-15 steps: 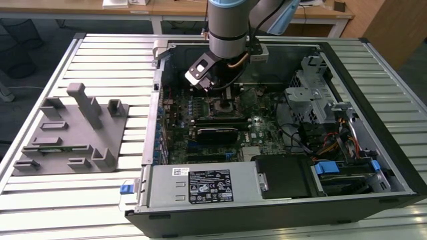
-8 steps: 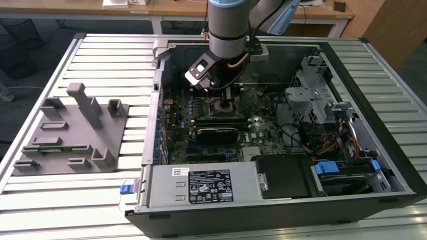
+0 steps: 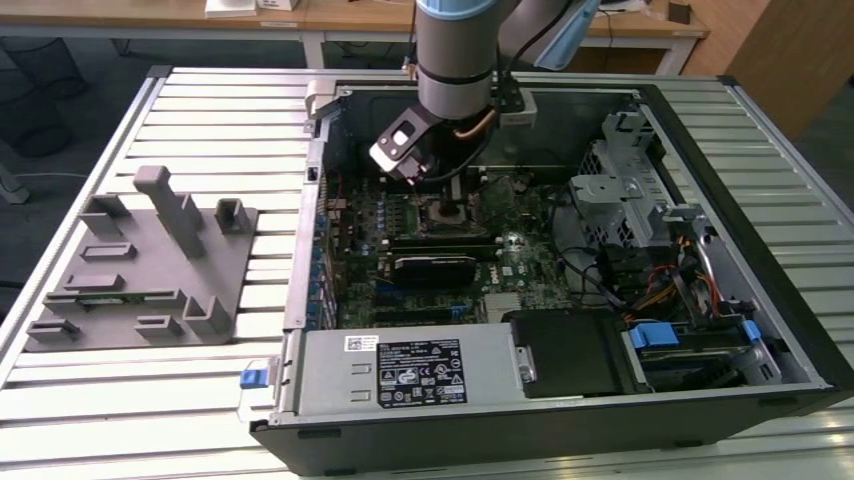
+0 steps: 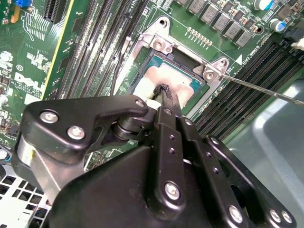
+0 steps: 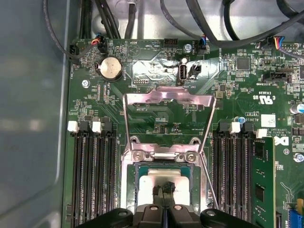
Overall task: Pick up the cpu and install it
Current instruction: 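Place the cpu into insertion slot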
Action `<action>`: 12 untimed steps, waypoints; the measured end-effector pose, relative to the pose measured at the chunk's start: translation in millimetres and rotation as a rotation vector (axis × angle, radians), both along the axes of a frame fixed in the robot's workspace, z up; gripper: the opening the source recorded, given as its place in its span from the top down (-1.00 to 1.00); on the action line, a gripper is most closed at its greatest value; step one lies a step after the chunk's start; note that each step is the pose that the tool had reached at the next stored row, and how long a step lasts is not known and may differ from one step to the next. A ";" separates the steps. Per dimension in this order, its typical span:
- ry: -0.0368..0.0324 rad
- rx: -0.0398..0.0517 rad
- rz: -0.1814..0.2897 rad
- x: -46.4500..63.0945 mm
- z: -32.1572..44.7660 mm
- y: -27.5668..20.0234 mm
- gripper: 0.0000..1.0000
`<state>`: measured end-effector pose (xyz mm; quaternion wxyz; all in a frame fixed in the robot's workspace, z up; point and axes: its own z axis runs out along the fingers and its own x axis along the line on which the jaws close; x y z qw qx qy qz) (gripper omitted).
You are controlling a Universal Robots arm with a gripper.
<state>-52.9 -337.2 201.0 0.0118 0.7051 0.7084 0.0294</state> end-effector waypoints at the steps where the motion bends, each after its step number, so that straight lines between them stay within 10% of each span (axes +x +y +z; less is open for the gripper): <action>1: 0.0000 -0.0001 -0.002 0.0 -0.4 0.0 0.79; 12: 0.0001 -0.0002 -0.004 0.0 -2.8 0.0 0.79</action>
